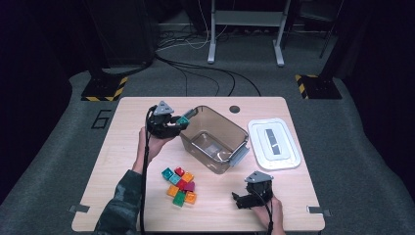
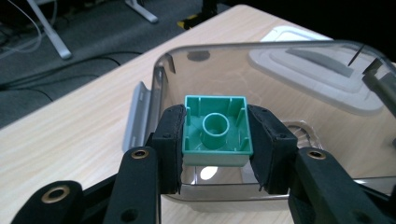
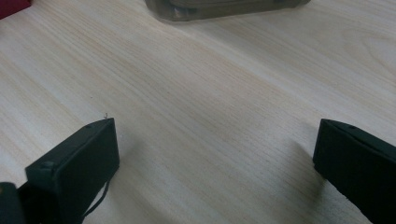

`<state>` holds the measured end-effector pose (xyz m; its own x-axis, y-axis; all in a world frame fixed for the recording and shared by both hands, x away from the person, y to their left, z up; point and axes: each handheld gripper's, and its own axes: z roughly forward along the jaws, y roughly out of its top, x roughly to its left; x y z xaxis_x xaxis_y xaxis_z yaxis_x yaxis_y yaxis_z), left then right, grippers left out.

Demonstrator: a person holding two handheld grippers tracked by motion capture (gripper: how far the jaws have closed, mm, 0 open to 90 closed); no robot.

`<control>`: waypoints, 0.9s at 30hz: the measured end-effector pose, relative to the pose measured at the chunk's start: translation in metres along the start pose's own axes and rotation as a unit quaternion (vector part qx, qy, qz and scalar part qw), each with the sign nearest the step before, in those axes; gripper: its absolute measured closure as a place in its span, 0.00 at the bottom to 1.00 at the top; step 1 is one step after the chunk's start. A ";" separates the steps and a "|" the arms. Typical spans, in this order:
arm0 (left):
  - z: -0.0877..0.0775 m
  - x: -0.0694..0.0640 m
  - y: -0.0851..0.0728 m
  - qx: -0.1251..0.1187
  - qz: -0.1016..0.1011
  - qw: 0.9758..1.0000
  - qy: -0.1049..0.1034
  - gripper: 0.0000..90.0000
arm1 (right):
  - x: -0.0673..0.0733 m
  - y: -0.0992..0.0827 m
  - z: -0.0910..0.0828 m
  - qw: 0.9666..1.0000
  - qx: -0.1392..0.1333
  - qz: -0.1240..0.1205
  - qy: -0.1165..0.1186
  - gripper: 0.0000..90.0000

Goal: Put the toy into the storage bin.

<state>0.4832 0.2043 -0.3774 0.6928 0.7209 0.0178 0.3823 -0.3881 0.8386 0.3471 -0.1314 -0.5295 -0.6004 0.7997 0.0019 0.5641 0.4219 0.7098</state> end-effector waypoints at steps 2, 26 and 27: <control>0.008 0.001 -0.001 0.006 -0.002 1.000 -0.002 0.65 | 0.000 0.000 0.000 1.000 0.000 0.000 0.000 0.00; 0.014 -0.007 -0.011 0.015 -0.014 1.000 -0.001 0.33 | 0.000 0.000 0.000 1.000 0.000 -0.001 0.000 0.00; 0.009 -0.008 -0.013 0.010 -0.015 1.000 0.000 0.33 | 0.000 0.000 0.000 1.000 0.000 -0.001 0.000 0.00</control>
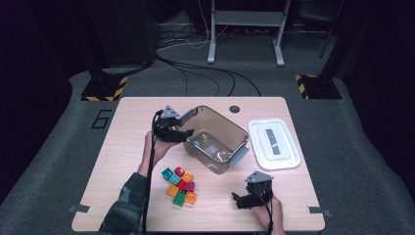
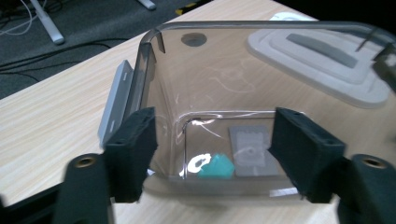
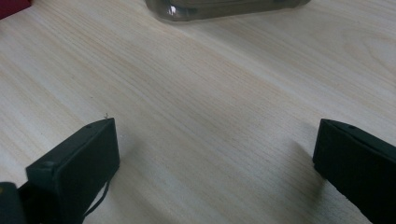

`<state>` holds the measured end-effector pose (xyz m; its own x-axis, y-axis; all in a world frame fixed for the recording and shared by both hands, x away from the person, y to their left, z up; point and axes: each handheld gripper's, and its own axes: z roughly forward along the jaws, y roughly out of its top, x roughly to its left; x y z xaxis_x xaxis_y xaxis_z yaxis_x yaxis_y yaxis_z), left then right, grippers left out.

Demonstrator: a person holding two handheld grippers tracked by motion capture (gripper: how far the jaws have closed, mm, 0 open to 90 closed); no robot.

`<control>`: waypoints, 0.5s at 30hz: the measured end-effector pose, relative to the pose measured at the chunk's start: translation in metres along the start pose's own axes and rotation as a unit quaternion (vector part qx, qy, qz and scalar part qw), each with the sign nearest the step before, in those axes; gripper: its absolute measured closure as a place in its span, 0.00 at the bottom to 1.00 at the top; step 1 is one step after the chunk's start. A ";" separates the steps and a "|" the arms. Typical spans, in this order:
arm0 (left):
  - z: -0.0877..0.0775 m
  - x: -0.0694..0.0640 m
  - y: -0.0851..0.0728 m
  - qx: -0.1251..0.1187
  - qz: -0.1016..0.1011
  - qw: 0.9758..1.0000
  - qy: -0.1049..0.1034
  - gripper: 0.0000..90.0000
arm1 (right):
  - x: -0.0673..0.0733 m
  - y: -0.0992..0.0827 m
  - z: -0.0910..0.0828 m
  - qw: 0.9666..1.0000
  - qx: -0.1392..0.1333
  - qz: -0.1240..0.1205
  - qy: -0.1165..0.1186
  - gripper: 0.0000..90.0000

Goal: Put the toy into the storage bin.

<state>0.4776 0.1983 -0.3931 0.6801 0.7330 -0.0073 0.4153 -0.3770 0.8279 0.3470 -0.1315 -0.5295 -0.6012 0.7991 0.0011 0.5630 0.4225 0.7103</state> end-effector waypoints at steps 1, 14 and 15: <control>-0.009 -0.001 -0.003 -0.006 0.001 1.000 0.002 0.31 | 0.000 0.000 0.000 1.000 0.000 0.000 0.000 0.00; -0.062 -0.003 -0.059 -0.035 -0.019 0.999 0.033 0.04 | 0.000 0.000 0.000 1.000 0.000 0.001 0.000 0.00; -0.063 -0.003 -0.073 -0.036 -0.034 0.998 0.042 0.01 | 0.000 0.000 0.000 1.000 0.000 0.000 0.000 0.00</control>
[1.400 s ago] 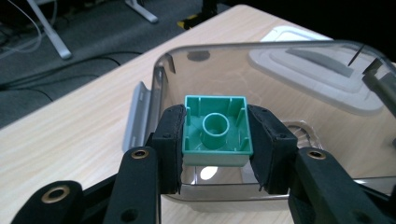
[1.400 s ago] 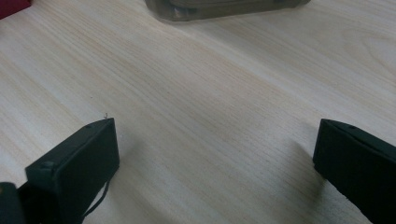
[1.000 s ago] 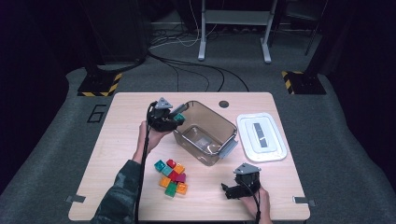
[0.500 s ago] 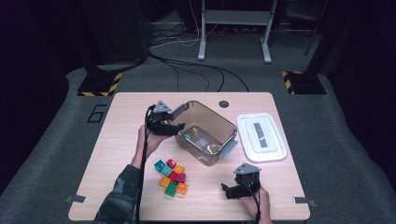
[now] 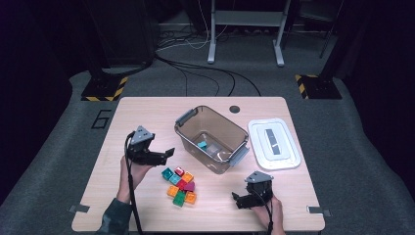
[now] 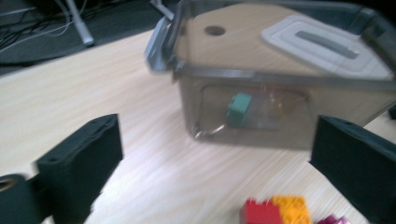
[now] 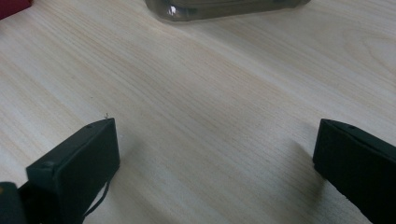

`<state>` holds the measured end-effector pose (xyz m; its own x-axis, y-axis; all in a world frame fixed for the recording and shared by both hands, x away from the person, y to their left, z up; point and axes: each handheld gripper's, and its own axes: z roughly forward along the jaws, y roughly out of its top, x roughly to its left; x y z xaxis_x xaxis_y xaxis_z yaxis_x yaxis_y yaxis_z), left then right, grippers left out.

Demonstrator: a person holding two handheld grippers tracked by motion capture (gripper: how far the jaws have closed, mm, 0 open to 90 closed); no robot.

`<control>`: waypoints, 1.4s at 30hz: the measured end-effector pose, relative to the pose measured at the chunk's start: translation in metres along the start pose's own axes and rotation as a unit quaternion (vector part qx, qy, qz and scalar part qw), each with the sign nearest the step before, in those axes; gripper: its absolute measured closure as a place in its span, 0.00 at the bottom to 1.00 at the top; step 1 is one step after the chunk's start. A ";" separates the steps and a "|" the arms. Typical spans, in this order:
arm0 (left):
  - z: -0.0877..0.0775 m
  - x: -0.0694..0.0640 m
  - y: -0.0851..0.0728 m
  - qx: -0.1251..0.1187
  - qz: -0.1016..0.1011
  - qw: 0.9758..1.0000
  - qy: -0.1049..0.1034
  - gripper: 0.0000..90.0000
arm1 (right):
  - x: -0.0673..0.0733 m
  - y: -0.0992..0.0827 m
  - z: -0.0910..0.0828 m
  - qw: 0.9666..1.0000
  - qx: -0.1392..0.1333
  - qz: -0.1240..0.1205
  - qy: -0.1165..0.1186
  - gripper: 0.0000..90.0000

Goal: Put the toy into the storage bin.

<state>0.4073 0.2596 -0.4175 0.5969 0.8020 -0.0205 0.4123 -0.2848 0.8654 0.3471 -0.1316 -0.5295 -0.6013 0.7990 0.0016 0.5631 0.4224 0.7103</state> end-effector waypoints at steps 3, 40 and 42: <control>0.001 0.001 -0.013 0.005 -0.011 1.000 0.012 0.00 | 0.000 0.000 0.000 1.000 0.000 0.000 0.000 0.00; 0.040 0.006 -0.100 0.088 -0.034 0.995 -0.018 0.63 | 0.000 0.000 0.000 1.000 0.000 0.001 -0.001 0.00; 0.039 0.007 -0.101 0.087 -0.035 0.995 -0.019 0.64 | 0.000 0.000 0.000 1.000 0.000 0.000 -0.002 0.00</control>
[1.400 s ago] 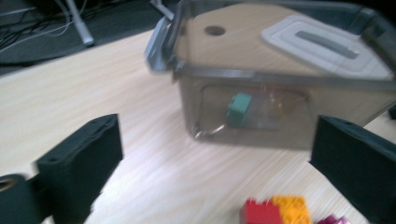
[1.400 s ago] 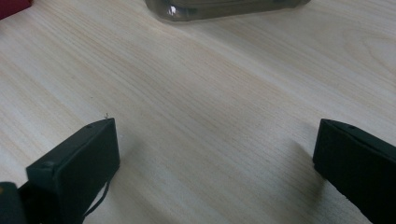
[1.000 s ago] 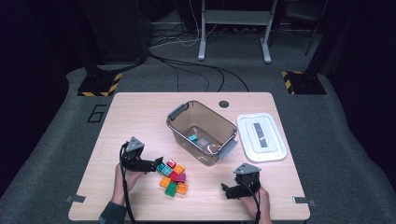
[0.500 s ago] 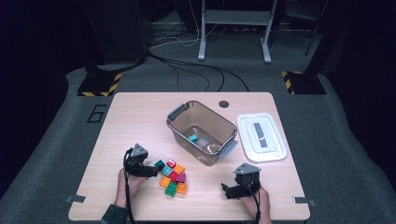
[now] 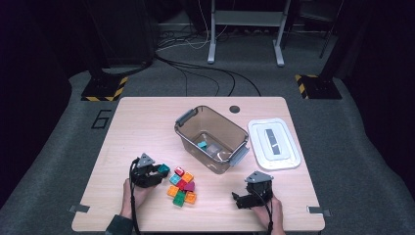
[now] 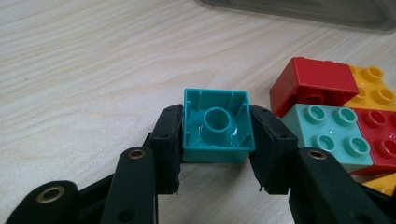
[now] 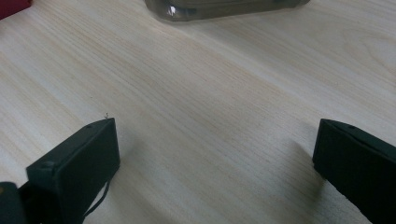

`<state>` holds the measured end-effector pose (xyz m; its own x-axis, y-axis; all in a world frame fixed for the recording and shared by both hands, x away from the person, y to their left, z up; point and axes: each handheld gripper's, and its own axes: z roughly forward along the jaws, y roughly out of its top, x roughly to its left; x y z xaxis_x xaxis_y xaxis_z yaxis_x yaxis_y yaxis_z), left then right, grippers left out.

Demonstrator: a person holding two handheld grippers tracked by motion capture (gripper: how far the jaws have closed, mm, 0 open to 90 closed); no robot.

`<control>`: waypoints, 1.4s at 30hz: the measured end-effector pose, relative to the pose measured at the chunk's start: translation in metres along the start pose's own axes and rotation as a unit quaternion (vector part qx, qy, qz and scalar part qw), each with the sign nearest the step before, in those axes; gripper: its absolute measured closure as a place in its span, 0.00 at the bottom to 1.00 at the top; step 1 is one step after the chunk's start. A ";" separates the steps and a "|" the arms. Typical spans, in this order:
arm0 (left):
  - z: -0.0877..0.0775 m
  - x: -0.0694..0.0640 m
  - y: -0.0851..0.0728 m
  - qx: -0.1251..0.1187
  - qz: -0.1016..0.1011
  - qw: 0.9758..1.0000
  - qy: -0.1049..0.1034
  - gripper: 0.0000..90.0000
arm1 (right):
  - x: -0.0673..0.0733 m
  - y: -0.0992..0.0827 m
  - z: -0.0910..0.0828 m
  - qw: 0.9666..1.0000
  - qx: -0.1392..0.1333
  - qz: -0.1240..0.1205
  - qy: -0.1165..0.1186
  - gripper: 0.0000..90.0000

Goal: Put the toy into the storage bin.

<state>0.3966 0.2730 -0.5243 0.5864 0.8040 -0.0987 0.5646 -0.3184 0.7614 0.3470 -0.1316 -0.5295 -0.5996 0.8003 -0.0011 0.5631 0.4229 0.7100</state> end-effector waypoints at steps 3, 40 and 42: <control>-0.001 0.000 0.001 0.001 0.004 1.000 0.004 0.65 | 0.000 0.000 0.000 1.000 0.000 0.000 0.000 0.00; -0.050 0.002 0.080 -0.044 0.055 0.997 0.003 0.65 | 0.000 0.000 0.000 1.000 0.000 0.001 0.001 0.00; -0.051 0.003 0.084 -0.045 0.058 0.997 0.002 0.65 | 0.000 0.000 0.000 1.000 0.000 0.001 0.001 0.00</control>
<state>0.4163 0.2739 -0.4281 0.6424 0.7663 -0.0037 0.4390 -0.3640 0.8215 0.3470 -0.1314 -0.5295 -0.5996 0.8003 0.0014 0.5639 0.4212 0.7104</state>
